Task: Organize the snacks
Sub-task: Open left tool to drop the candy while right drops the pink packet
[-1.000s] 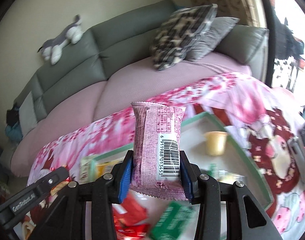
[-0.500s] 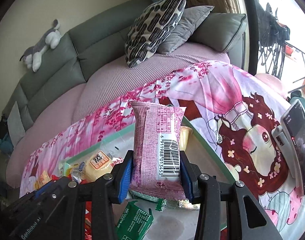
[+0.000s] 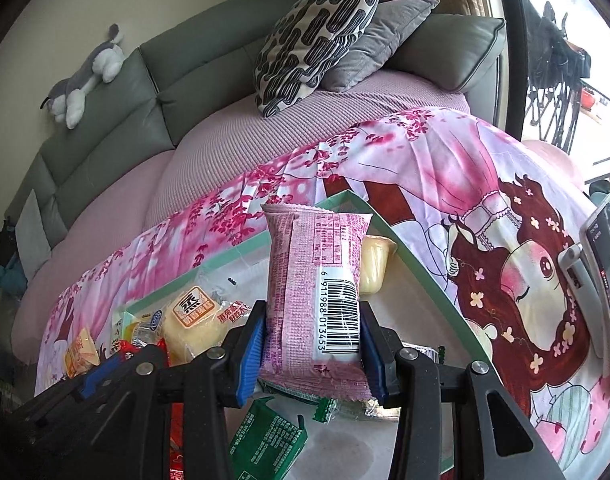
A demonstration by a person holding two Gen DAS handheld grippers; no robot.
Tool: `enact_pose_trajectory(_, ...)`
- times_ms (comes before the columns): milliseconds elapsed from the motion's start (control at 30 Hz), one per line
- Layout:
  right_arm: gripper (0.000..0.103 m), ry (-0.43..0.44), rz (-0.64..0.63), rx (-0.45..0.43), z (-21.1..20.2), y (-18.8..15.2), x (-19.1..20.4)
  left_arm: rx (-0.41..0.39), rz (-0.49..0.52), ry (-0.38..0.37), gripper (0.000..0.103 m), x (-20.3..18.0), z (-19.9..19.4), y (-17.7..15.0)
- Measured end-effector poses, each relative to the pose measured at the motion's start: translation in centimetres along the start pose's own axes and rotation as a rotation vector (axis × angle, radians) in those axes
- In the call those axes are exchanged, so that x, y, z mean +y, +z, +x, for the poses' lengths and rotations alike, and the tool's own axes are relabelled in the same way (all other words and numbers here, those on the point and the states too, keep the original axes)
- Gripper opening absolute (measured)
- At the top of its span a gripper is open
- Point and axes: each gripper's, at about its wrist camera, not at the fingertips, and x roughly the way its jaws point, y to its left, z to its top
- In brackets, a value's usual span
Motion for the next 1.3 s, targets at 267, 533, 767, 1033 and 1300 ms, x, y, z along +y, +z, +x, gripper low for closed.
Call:
enact_pose_trajectory(267,0.047,-0.004,-0.013,0.021,0.4,0.0,0.2,0.004,-0.017,0.019,0.026,0.5,-0.1,0.1)
enact_pose_trajectory(533,0.048,-0.007,-0.029,0.024,0.5,-0.1,0.5,-0.006,-0.056,0.025,0.05,1.6,-0.9,0.4)
enact_pose_trajectory(767,0.065,-0.035,-0.048,0.032,0.6,-0.1,0.8,-0.032,-0.143,0.072,0.061,3.8,-1.9,0.7)
enact_pose_trajectory(1033,0.084,-0.05,-0.097,0.033,0.8,-0.2,1.6,-0.049,-0.283,0.246,0.085,8.5,-2.2,0.3)
enact_pose_trajectory(1300,0.103,-0.045,-0.179,0.006,0.7,-0.5,3.5,0.021,-0.381,0.353,0.093,12.2,-1.1,-0.9)
